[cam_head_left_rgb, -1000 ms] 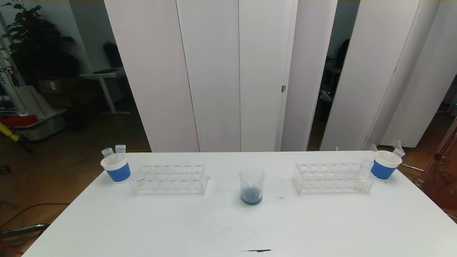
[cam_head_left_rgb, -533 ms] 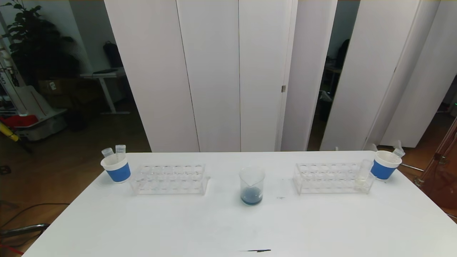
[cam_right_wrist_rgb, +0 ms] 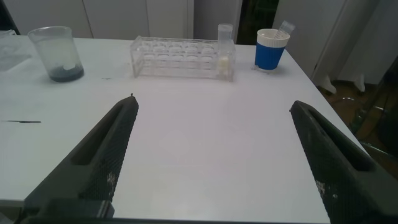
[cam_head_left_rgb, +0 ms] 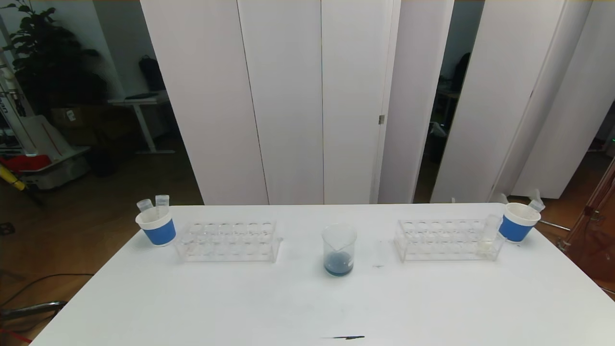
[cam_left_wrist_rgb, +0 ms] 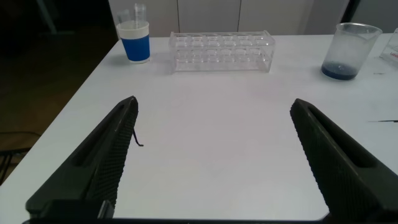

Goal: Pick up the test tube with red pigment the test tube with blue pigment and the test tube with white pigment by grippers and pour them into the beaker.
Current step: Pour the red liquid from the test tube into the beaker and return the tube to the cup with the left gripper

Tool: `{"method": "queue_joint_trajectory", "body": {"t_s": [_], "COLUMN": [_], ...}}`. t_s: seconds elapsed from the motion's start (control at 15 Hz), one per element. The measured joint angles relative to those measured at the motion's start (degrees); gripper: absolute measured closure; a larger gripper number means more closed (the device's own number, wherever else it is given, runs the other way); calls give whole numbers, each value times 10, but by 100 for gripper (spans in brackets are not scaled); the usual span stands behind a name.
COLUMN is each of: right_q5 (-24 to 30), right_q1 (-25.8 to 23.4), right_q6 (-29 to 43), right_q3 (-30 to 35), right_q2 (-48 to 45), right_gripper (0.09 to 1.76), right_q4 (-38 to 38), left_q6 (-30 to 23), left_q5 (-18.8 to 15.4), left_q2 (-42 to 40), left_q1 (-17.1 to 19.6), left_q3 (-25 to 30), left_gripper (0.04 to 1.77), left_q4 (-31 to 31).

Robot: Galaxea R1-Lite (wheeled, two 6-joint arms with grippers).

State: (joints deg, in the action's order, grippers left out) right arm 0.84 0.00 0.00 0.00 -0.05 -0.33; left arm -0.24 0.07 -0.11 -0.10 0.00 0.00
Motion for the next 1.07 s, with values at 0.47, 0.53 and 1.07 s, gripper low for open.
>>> {"method": "queue_joint_trajectory", "body": {"t_s": [0.47, 0.53, 1.07], "right_q5": [0, 0, -2], "right_q1": [0, 0, -1], "right_q6": [0, 0, 4], "right_q3": [0, 0, 0], "right_q2": [0, 0, 0], "right_gripper": [10, 10, 10], "right_q4": [0, 0, 1], "left_q6": [0, 0, 0], "left_q5": [0, 0, 0], "left_q2": [0, 0, 0], "left_q1": [0, 0, 0], "left_q3": [0, 0, 0], "left_gripper": [6, 6, 6], "left_q4": [0, 0, 0]}}
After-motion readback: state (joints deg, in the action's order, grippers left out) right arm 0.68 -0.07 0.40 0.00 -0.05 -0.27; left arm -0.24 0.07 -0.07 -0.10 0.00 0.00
